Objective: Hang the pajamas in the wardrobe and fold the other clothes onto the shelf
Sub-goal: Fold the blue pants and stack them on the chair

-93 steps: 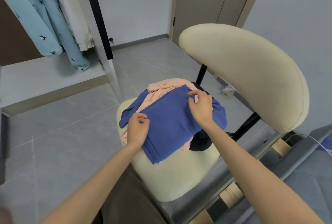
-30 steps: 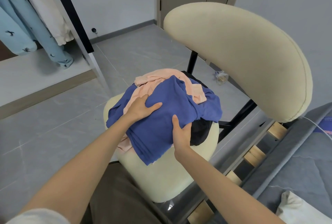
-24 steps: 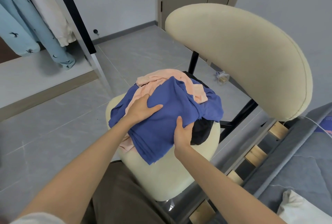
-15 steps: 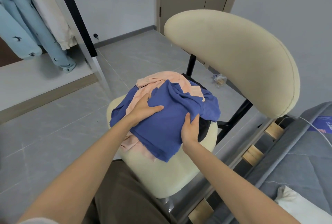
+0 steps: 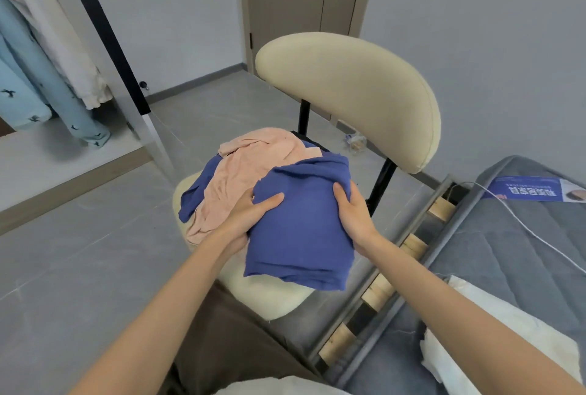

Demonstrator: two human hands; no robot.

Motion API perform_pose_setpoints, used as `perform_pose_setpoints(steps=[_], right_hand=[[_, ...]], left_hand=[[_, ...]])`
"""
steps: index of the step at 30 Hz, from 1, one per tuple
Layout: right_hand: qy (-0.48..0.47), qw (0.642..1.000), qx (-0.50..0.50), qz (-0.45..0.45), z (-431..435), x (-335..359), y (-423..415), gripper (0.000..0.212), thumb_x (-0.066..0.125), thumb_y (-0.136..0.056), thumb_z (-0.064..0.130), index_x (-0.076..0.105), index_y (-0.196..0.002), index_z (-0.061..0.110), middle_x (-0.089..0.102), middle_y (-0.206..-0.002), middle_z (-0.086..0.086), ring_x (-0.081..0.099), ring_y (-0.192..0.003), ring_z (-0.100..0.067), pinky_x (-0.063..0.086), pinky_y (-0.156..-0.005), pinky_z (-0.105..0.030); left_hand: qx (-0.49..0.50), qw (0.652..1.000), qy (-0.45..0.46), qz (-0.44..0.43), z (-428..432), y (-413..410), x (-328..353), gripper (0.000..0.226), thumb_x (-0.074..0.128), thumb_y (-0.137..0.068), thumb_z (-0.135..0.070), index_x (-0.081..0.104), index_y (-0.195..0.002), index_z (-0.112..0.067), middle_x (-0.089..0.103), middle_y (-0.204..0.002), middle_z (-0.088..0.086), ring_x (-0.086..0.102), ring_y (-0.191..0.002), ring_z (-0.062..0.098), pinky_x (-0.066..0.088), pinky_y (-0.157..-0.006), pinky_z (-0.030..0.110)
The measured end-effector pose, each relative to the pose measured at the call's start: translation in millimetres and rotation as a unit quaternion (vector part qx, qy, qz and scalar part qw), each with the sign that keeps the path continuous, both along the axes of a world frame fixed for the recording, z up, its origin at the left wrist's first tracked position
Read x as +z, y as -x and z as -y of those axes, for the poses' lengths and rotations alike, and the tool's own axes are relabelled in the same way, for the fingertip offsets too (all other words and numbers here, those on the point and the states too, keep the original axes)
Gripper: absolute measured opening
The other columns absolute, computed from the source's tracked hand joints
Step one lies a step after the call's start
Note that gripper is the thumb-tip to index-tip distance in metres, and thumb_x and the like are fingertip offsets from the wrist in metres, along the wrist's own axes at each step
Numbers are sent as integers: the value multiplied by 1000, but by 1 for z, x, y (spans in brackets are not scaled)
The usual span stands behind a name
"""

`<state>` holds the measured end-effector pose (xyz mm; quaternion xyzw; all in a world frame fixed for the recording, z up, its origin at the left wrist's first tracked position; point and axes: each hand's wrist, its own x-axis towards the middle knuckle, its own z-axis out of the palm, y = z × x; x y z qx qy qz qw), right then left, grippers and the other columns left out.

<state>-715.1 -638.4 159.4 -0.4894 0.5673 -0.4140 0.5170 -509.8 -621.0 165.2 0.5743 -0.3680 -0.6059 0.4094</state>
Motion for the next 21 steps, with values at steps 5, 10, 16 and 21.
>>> perform_pose_setpoints(steps=[5, 10, 16, 21], right_hand=[[-20, 999, -12, -23, -30, 5, 46, 14, 43, -100, 38, 56, -102, 38, 62, -107, 11, 60, -99, -7, 47, -75, -20], [-53, 996, -9, -77, -52, 15, 104, 17, 43, -100, 42, 58, -100, 35, 61, -101, 12, 60, -89, -5, 45, -66, -18], [-103, 982, -8, -155, -72, 31, 180, 35, 41, -98, 49, 57, -120, 28, 59, -105, 8, 59, -92, -9, 45, -71, -21], [-102, 971, 14, -215, -91, 27, 239, 34, 46, -97, 45, 62, -118, 23, 65, -116, 0, 62, -104, -16, 49, -87, -28]], left_hand=[[-67, 991, -67, -89, -32, 46, 10, 45, 72, -81, -25, 58, -123, -18, 67, -119, -2, 63, -107, 16, 54, -80, 30], [-109, 971, -118, -177, -54, 97, 17, 28, 64, -87, -14, 62, -116, -14, 70, -109, 3, 69, -91, 16, 58, -63, 28], [-125, 943, -158, -266, -83, 168, 18, 17, 59, -90, -8, 63, -106, -11, 73, -98, 7, 70, -85, 18, 57, -65, 31], [-95, 938, -143, -302, -115, 237, 17, 40, 61, -87, -1, 55, -126, -9, 69, -111, 10, 68, -94, 23, 58, -61, 33]])
